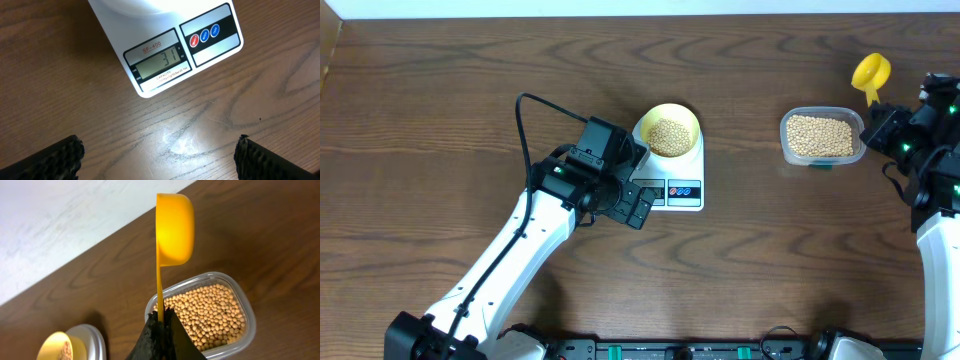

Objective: Scoop item into bowl and weigh 50g on scale
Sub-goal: 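Return the empty scoop with the right gripper to the soybean tub, then dip the scoop into the soybeans again with the right gripper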

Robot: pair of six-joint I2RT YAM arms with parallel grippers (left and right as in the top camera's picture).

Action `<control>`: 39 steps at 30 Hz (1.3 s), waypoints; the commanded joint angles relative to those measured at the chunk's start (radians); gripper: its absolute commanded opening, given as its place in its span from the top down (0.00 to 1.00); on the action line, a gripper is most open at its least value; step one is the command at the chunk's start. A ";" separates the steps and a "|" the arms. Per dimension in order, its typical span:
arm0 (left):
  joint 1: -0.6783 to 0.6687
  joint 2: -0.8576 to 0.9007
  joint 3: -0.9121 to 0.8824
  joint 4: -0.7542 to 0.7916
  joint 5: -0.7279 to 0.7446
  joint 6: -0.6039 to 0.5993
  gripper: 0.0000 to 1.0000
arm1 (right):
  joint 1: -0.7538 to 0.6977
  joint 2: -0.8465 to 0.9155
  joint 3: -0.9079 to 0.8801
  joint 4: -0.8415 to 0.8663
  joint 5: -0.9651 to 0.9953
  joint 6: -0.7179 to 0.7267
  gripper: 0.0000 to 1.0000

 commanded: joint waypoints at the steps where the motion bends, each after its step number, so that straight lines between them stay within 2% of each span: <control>1: 0.000 0.008 -0.011 0.001 -0.010 0.013 0.02 | -0.003 -0.002 0.003 -0.001 0.049 0.122 0.99; 10: 0.000 0.008 -0.011 0.001 -0.010 0.013 0.02 | -0.002 -0.002 0.003 0.064 0.088 0.145 0.99; 15: 0.000 0.008 -0.011 0.001 -0.010 0.013 0.02 | -0.002 -0.002 0.003 -0.127 0.087 -0.219 0.99; 20: 0.000 0.008 -0.011 0.001 -0.010 0.013 0.02 | -0.002 -0.002 0.003 -0.236 0.087 -0.396 0.99; 27: 0.000 0.008 -0.011 0.001 -0.010 0.013 0.02 | -0.002 0.071 0.003 -0.234 0.083 -0.433 0.99; 30: 0.000 0.008 -0.011 0.001 -0.010 0.013 0.02 | -0.002 0.129 0.003 -0.248 -0.008 -0.433 0.99; 39: 0.000 0.008 -0.011 0.001 -0.010 0.013 0.02 | 0.011 0.191 0.003 -0.259 0.004 -0.459 0.99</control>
